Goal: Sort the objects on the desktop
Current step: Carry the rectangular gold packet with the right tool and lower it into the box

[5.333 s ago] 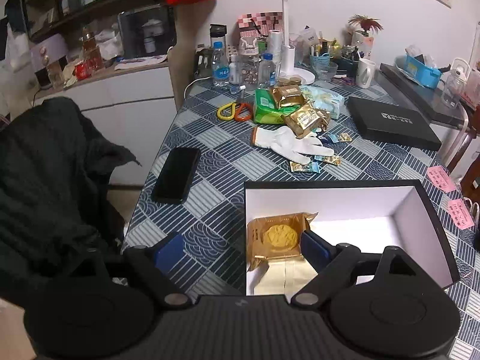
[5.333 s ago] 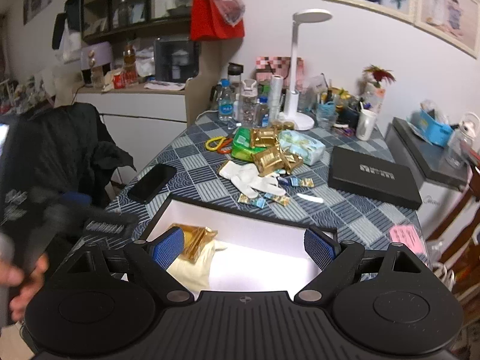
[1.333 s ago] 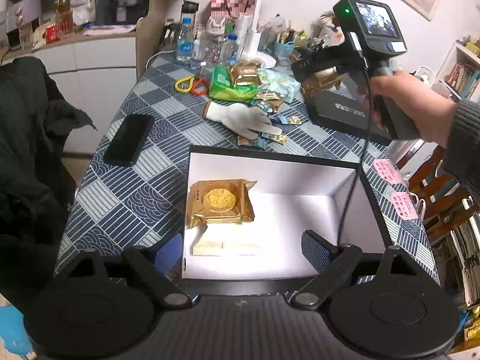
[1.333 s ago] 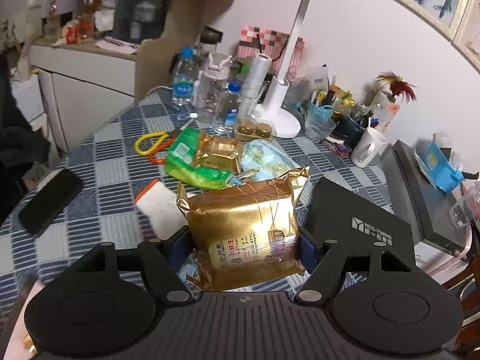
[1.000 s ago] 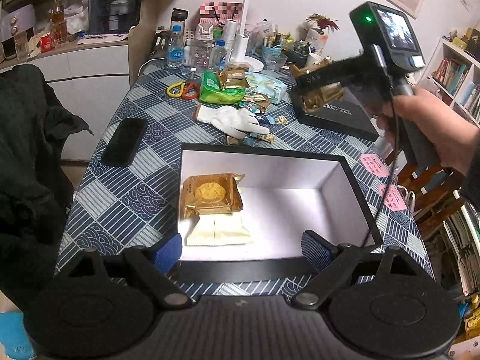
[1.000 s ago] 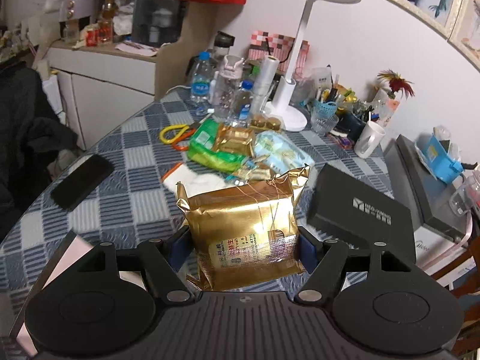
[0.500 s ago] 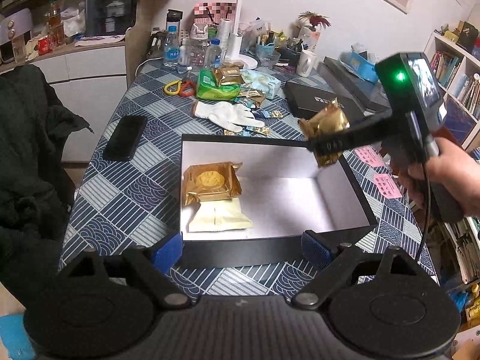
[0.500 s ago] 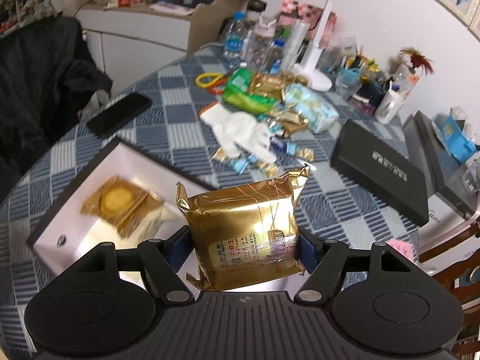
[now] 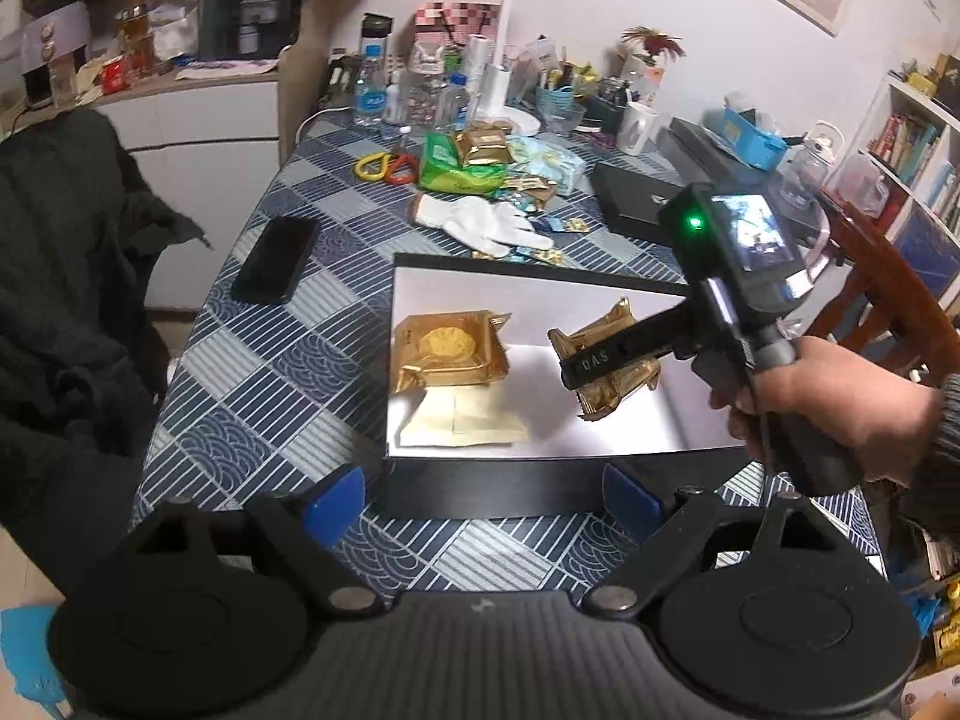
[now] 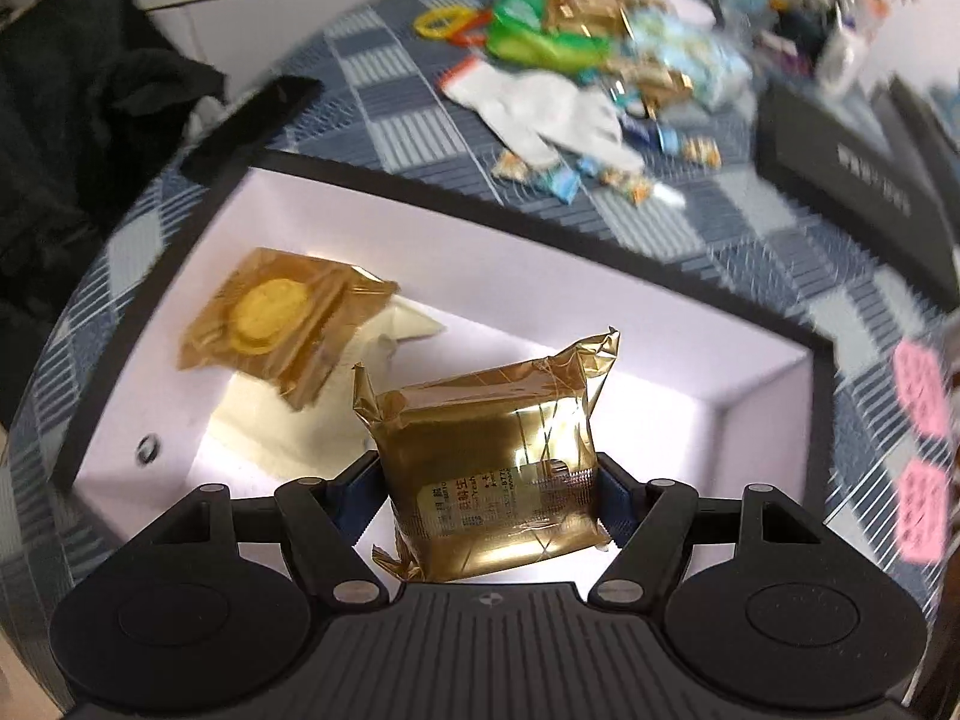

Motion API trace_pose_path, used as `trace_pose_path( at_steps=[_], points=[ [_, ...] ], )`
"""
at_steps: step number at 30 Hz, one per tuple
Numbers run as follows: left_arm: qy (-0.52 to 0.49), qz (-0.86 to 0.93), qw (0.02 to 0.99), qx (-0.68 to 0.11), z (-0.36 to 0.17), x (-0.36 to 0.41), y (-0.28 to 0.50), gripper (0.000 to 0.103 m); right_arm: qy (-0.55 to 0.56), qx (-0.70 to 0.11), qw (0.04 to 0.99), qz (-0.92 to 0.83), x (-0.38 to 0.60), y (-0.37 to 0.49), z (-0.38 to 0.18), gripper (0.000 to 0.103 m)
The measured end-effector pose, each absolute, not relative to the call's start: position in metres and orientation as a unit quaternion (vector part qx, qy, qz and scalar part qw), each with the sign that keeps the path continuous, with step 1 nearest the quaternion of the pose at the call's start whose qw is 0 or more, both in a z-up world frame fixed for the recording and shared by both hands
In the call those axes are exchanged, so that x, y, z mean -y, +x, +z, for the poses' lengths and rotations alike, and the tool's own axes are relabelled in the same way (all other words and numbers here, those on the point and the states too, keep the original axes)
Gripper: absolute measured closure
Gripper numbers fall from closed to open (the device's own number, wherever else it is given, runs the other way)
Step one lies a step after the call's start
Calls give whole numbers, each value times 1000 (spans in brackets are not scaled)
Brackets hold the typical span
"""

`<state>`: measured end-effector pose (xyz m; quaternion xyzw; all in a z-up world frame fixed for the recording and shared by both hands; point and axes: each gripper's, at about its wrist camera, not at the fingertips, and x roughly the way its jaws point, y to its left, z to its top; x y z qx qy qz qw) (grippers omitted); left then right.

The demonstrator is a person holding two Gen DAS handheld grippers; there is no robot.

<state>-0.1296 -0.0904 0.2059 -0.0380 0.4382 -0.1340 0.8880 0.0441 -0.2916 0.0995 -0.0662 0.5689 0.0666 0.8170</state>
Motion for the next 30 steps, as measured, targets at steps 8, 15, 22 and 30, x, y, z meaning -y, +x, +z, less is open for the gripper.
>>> trace_pose_path(
  at_steps=[8, 15, 22, 30],
  points=[
    [-49, -114, 888, -442, 203, 80, -132, 0, 12, -609, 793, 2, 303, 73, 64, 32],
    [-52, -104, 887, -448, 200, 76, -131, 0, 58, -615, 785, -35, 303, 88, 51, 32],
    [-53, -99, 885, -452, 198, 74, -128, 0, 76, -613, 785, -55, 299, 103, 42, 32],
    [-54, -94, 882, -459, 194, 73, -124, 0, 107, -608, 784, -63, 299, 110, 35, 30]
  ],
)
